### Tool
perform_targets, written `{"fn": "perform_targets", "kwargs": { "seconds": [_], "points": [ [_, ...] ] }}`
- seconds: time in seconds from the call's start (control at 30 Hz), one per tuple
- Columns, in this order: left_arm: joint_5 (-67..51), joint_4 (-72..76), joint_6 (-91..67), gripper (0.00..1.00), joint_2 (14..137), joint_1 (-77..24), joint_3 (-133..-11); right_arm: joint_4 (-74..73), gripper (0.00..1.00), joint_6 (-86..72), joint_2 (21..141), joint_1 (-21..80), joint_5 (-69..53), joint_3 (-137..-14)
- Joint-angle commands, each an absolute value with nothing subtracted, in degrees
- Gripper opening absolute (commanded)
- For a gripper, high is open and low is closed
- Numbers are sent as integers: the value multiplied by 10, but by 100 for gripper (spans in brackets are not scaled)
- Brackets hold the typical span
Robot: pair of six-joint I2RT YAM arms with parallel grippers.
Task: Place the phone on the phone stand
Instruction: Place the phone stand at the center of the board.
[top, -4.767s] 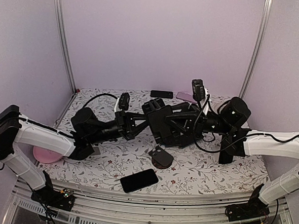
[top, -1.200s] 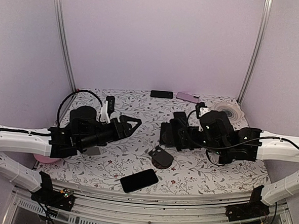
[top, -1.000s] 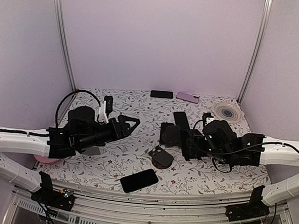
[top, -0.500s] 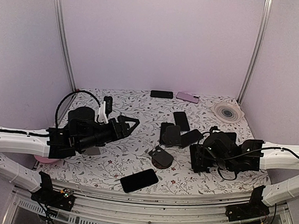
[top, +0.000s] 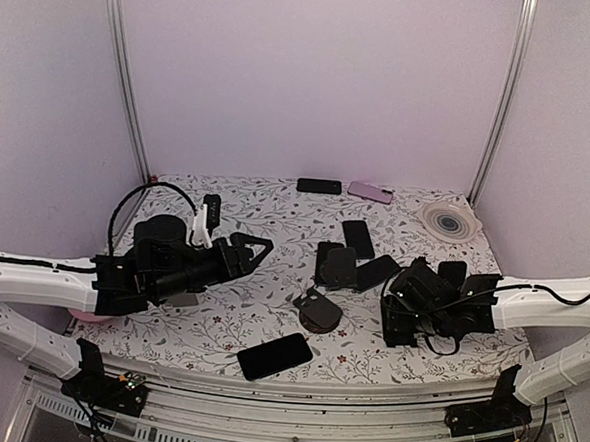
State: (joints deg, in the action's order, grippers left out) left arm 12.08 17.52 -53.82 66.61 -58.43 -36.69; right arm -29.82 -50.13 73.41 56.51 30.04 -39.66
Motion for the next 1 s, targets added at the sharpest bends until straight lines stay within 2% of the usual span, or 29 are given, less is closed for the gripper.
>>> {"fn": "perform_targets", "kwargs": {
  "seconds": [0.0,0.27,0.53,0.97],
  "points": [
    [124,175,-540,68,652,-582,-354,-272,32,-490,745,552,304,-397],
    [126,177,-541,68,648,-581,-349,-269,53,-481,752,547,301,-405],
    [126,178,-542,69,647,-582,-346,-270,67,-475,746,547,295,-409],
    [126,182,-544,69,649,-581,-345,-272,78,-467,740,547,288,-418]
  ]
}}
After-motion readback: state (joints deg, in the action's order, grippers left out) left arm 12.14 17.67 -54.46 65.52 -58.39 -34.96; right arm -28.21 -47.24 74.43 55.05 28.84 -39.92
